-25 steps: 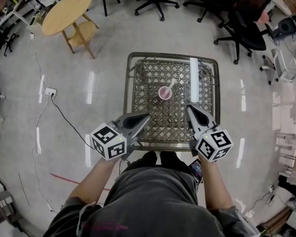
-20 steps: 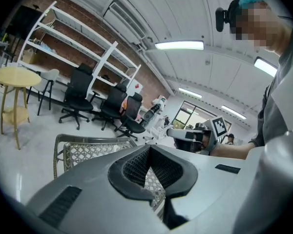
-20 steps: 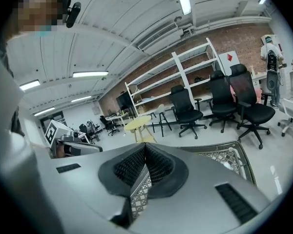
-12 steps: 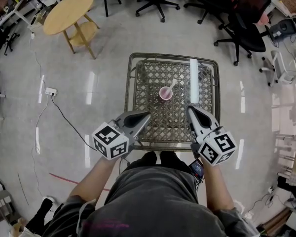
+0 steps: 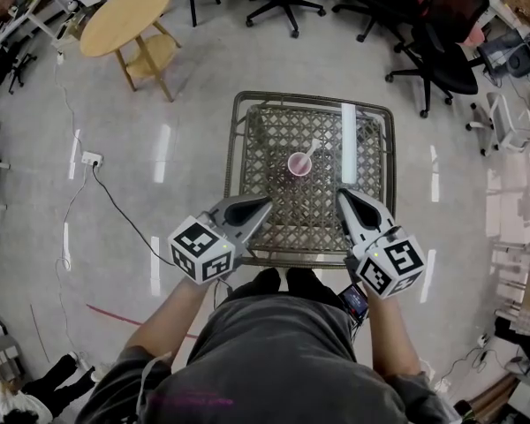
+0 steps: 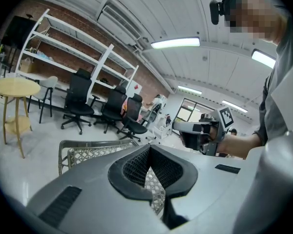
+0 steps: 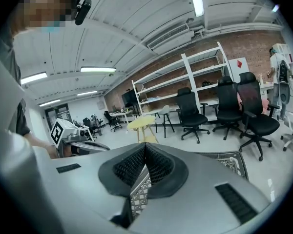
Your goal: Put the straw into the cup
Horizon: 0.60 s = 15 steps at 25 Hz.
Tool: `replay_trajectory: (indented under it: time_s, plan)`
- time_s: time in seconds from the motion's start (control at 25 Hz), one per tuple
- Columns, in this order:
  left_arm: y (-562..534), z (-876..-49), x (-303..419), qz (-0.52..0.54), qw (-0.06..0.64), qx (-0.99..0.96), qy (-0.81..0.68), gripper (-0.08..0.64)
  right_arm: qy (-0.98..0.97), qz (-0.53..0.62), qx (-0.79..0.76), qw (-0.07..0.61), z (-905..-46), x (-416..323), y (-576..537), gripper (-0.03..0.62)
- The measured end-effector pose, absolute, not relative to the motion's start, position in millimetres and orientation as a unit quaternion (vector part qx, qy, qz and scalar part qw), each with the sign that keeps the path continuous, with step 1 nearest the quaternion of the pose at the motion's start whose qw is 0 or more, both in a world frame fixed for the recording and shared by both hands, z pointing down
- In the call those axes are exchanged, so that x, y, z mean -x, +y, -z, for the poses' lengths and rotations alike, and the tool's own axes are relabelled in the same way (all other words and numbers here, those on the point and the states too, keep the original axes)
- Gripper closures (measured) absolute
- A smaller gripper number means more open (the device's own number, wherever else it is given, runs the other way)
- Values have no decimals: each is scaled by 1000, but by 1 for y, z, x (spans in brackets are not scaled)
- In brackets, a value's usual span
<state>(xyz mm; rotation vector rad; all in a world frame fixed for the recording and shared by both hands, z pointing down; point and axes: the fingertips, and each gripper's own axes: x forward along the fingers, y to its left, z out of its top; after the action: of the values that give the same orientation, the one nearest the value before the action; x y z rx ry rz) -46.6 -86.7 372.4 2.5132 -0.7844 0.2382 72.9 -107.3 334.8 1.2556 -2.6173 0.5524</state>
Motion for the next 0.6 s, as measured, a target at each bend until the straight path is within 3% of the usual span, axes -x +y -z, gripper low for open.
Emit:
replay_trajectory:
  time_s: [0.6]
  plan:
    - [-86,-374,52,-89,249,-920,-290,552,-879,-199,-421,107,-348,-68,-106,578]
